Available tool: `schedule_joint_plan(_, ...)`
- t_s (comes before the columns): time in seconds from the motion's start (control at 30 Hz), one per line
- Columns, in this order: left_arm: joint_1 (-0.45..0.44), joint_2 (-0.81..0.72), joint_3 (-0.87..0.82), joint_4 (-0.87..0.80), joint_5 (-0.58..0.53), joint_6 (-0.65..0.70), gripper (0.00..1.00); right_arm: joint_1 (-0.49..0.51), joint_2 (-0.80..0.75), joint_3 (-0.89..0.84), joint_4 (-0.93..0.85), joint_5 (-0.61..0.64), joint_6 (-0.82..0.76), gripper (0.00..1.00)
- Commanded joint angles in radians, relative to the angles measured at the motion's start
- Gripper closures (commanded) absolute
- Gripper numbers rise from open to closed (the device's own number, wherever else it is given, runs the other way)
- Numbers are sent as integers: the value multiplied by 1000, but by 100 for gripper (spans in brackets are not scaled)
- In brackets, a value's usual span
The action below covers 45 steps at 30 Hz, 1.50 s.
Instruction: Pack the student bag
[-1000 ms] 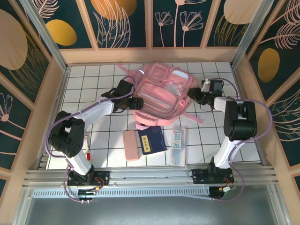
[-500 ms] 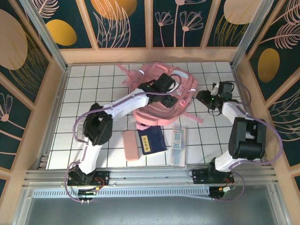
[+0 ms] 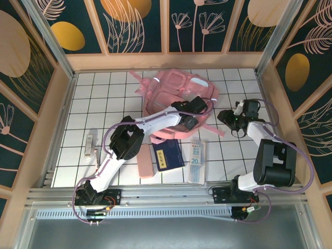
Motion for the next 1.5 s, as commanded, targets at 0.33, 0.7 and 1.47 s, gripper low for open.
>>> schedule_joint_plan(0.33,9,3,27,-48,-188,98,100,55,155,97,75,-65,-179,53)
schedule_joint_plan(0.7,45,-192,69,-23,-101,74,100,214,125,83,75,-122,-850,52)
schedule_joint_plan(1.47,69,-315,-11,64,26,16,100,143,264,158,132,-345,-1171,62)
